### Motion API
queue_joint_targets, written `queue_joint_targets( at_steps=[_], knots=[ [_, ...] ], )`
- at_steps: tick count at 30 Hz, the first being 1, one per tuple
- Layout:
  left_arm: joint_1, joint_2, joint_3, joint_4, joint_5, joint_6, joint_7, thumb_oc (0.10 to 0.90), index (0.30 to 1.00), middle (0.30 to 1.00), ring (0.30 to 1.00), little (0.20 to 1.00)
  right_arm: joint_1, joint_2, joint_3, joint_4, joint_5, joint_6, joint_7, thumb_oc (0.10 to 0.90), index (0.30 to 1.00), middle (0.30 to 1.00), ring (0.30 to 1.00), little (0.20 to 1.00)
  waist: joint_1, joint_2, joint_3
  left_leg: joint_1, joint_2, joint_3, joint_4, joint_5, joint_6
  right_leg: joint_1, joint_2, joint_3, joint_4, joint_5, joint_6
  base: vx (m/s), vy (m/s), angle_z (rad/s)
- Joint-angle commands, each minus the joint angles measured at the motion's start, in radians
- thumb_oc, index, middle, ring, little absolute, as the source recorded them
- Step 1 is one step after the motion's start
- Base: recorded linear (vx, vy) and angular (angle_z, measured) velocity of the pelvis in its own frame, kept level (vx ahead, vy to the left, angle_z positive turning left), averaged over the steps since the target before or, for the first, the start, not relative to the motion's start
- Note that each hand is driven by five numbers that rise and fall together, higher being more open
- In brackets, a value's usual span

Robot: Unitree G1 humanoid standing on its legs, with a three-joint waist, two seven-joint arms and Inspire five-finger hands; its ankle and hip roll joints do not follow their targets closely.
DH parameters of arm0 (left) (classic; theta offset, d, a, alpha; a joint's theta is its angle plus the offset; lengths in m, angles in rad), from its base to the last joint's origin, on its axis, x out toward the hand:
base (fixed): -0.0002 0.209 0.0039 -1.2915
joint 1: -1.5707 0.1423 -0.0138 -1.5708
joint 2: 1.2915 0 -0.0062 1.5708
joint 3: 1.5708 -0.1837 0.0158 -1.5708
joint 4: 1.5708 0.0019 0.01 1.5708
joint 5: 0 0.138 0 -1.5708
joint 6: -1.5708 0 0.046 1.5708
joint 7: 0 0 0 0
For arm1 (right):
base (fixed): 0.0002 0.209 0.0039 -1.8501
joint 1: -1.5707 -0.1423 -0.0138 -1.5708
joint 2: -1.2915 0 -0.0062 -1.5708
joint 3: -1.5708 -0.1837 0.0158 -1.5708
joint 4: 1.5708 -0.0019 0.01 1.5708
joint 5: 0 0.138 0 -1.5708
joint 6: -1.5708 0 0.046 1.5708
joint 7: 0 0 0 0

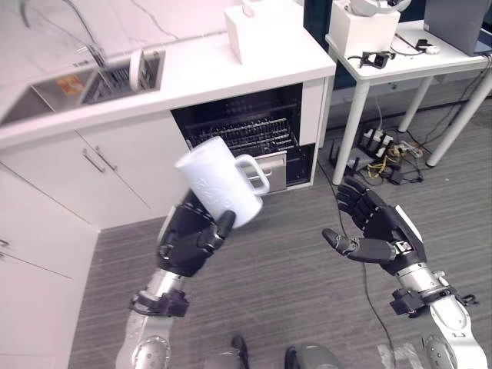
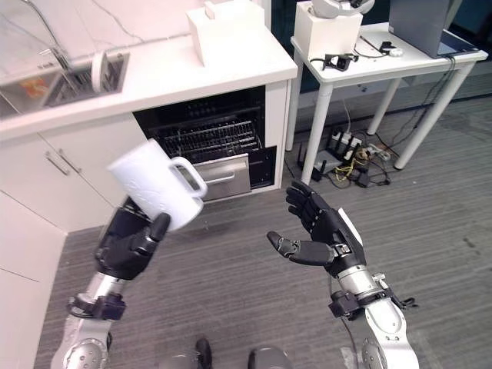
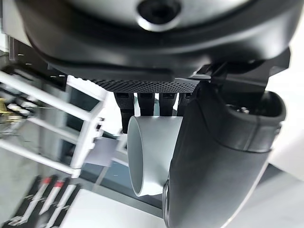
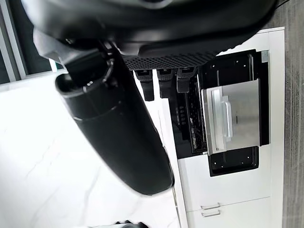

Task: Place the dishes in the dishwasher.

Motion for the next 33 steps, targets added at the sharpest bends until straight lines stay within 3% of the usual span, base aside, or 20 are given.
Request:
queue_joint_targets(
  at_steps=[1, 7, 11, 15, 20, 21, 22, 24, 27, 28, 30, 33],
  knots=[
    [-0.084, 0.012, 0.067, -0.115, -0.041, -0.09, -0.045, 0.4, 0.3, 0.3, 0.3, 0.3, -0.073, -0.003, -0.042, -0.118, 0.015, -0.096, 0.013, 0.8, 0.9, 0.9, 0.9, 0.9, 0.04, -0.004, -0.013, 0.022, -0.017, -0.045, 0.002, 0.029, -0.013, 0.112, 0.007, 0.041, -0.145, -0.022, 0.068, 0.31, 0.217, -0.47],
    [-0.097, 0.016, 0.096, -0.118, -0.062, -0.074, -0.043, 0.4, 0.3, 0.3, 0.3, 0.3, -0.015, 0.024, -0.064, -0.157, 0.012, -0.094, 0.074, 0.8, 0.9, 0.9, 0.9, 0.9, 0.037, -0.013, -0.061, 0.062, -0.003, -0.022, 0.002, -0.023, 0.023, 0.166, -0.036, 0.003, -0.145, -0.056, 0.095, 0.29, 0.258, -0.46],
    [-0.123, 0.023, 0.082, -0.129, -0.045, -0.056, -0.026, 0.4, 0.3, 0.3, 0.3, 0.3, -0.036, 0.037, -0.055, -0.159, 0.001, -0.099, 0.063, 0.8, 0.9, 0.9, 0.9, 0.9, 0.062, -0.038, -0.08, 0.073, -0.047, -0.05, 0.002, -0.037, 0.059, 0.188, -0.053, -0.001, -0.145, -0.049, 0.107, 0.19, 0.212, 0.07],
    [-0.123, 0.026, 0.087, -0.144, -0.044, -0.054, -0.022, 0.4, 0.3, 0.3, 0.3, 0.3, -0.043, 0.04, -0.051, -0.157, -0.003, -0.099, 0.025, 0.8, 0.9, 0.9, 0.9, 0.9, 0.075, -0.049, -0.087, 0.083, -0.063, -0.051, 0.002, -0.045, 0.075, 0.204, -0.059, -0.014, -0.145, -0.034, 0.118, 0.11, 0.178, 0.18],
    [-0.13, 0.027, 0.079, -0.161, -0.036, -0.066, -0.036, 0.4, 0.3, 0.3, 0.3, 0.3, -0.045, 0.075, -0.034, -0.166, -0.019, -0.085, 0.01, 0.8, 0.9, 0.9, 0.9, 0.9, 0.06, -0.052, -0.094, 0.133, -0.099, -0.064, 0.002, -0.086, 0.116, 0.226, -0.042, -0.036, -0.116, 0.166, 0.157, 0.14, 0.228, 0.09],
    [-0.132, 0.026, 0.074, -0.16, -0.031, -0.078, -0.038, 0.4, 0.3, 0.3, 0.3, 0.3, -0.045, 0.077, -0.03, -0.166, -0.024, -0.083, 0.011, 0.8, 0.9, 0.9, 0.9, 0.9, 0.057, -0.051, -0.093, 0.139, -0.103, -0.066, 0.002, -0.091, 0.12, 0.212, -0.04, -0.033, -0.087, 0.176, 0.159, 0.14, 0.224, 0.1],
    [-0.139, 0.034, 0.067, -0.163, -0.018, -0.094, -0.038, 0.4, 0.3, 0.3, 0.3, 0.3, -0.039, 0.078, -0.021, -0.165, -0.043, -0.082, 0.012, 0.8, 0.9, 0.9, 0.9, 0.9, 0.048, -0.05, -0.089, 0.158, -0.113, -0.075, 0.002, -0.103, 0.126, 0.154, -0.026, -0.02, 0.051, 0.205, 0.162, 0.11, 0.181, 0.08],
    [-0.14, 0.038, 0.068, -0.165, -0.018, -0.097, -0.032, 0.4, 0.3, 0.3, 0.3, 0.3, -0.036, 0.073, -0.01, -0.17, -0.057, -0.08, 0.008, 0.8, 0.9, 0.9, 0.9, 0.9, 0.044, -0.051, -0.087, 0.172, -0.118, -0.079, 0.002, -0.111, 0.129, 0.114, -0.026, -0.022, 0.113, 0.197, 0.158, 0.11, 0.128, 0.17],
    [-0.162, 0.048, 0.073, -0.154, -0.034, -0.09, -0.01, 0.4, 0.3, 0.3, 0.3, 0.3, -0.048, 0.048, -0.008, -0.155, -0.046, -0.068, 0.03, 0.8, 0.9, 0.9, 0.9, 0.9, 0.041, -0.039, -0.073, 0.195, -0.109, -0.109, 0.002, -0.116, 0.112, 0.075, -0.037, -0.062, -0.067, 0.119, 0.124, 0.13, -0.061, -0.02],
    [-0.162, 0.051, 0.078, -0.138, -0.052, -0.087, -0.028, 0.4, 0.3, 0.3, 0.3, 0.3, -0.048, 0.029, -0.022, -0.147, -0.031, -0.053, 0.05, 0.8, 0.9, 0.9, 0.9, 0.9, 0.028, -0.051, -0.051, 0.219, -0.115, -0.104, 0.002, -0.136, 0.105, -0.002, -0.089, -0.048, -0.145, 0.113, 0.13, 0.14, -0.241, -0.09],
    [-0.158, 0.045, 0.073, -0.141, -0.053, -0.082, -0.03, 0.4, 0.3, 0.3, 0.3, 0.3, -0.057, 0.02, -0.024, -0.145, -0.023, -0.042, 0.046, 0.8, 0.9, 0.9, 0.9, 0.9, 0.016, -0.06, -0.042, 0.239, -0.126, -0.098, 0.002, -0.157, 0.105, -0.11, -0.133, 0.005, -0.145, 0.156, 0.154, 0.16, -0.26, -0.22],
    [-0.154, 0.051, 0.063, -0.144, -0.046, -0.093, -0.017, 0.4, 0.3, 0.3, 0.3, 0.3, -0.055, 0.031, -0.019, -0.146, -0.037, -0.044, 0.061, 0.8, 0.9, 0.9, 0.9, 0.9, -0.01, -0.062, -0.033, 0.277, -0.132, -0.103, 0.002, -0.188, 0.109, -0.198, -0.147, 0.062, -0.145, 0.201, 0.17, 0.23, -0.281, 0.26]
  ],
)
